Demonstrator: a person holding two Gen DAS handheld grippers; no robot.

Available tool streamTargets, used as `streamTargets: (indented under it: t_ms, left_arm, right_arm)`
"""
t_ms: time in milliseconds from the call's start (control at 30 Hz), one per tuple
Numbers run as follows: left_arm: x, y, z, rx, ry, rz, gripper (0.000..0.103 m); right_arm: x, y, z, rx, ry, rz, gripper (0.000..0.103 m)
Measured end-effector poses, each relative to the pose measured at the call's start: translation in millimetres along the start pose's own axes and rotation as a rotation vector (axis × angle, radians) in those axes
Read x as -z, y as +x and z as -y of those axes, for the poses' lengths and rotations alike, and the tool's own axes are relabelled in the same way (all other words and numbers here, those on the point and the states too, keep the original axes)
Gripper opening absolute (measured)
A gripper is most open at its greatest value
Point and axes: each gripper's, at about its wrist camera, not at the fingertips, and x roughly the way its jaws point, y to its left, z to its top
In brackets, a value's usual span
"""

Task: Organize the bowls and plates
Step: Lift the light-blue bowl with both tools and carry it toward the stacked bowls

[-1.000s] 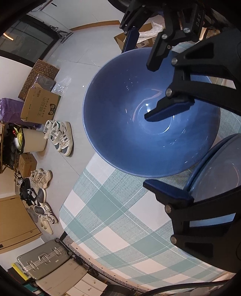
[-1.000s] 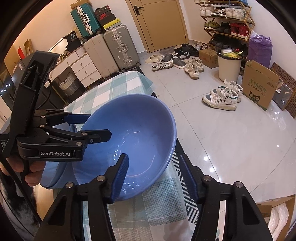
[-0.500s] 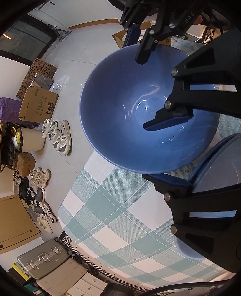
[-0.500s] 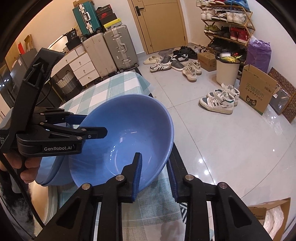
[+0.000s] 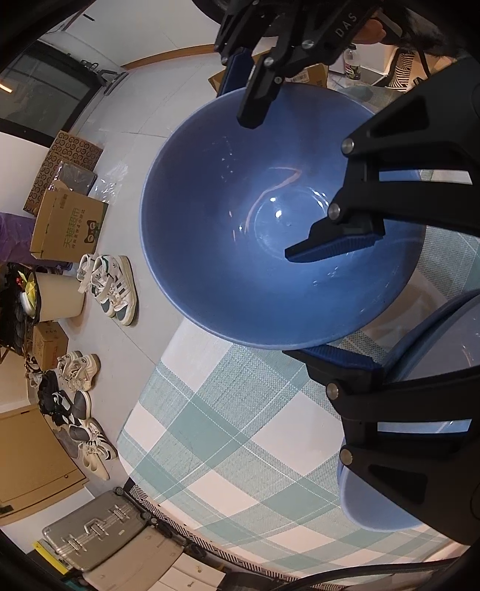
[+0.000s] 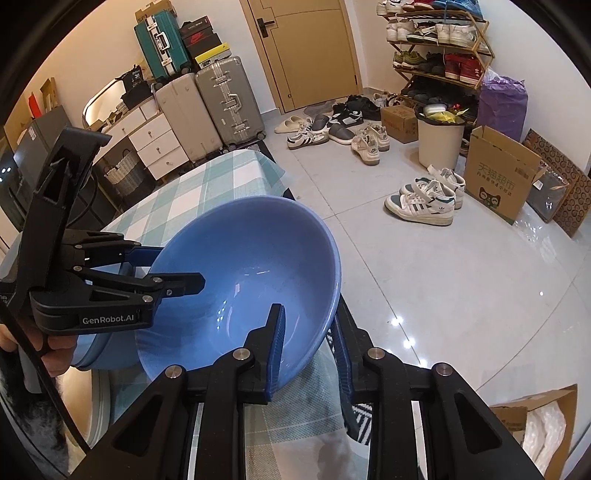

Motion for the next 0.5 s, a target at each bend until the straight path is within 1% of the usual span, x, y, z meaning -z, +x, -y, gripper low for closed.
streamTargets:
  t_ms: [200,500]
  left_arm:
    - [2.0,-0.7,2.6,0.016,0.003,-0.003,0.038]
    - [5.1,-4.2,3.3,0.047,-0.012,0.000,0.033]
  right_arm:
    - [2.8,-2.3,1.7,0.002,0.014,0.000,0.027]
    - [2.6,-5.0,5.9,0.022,0.027,0.008,0.027]
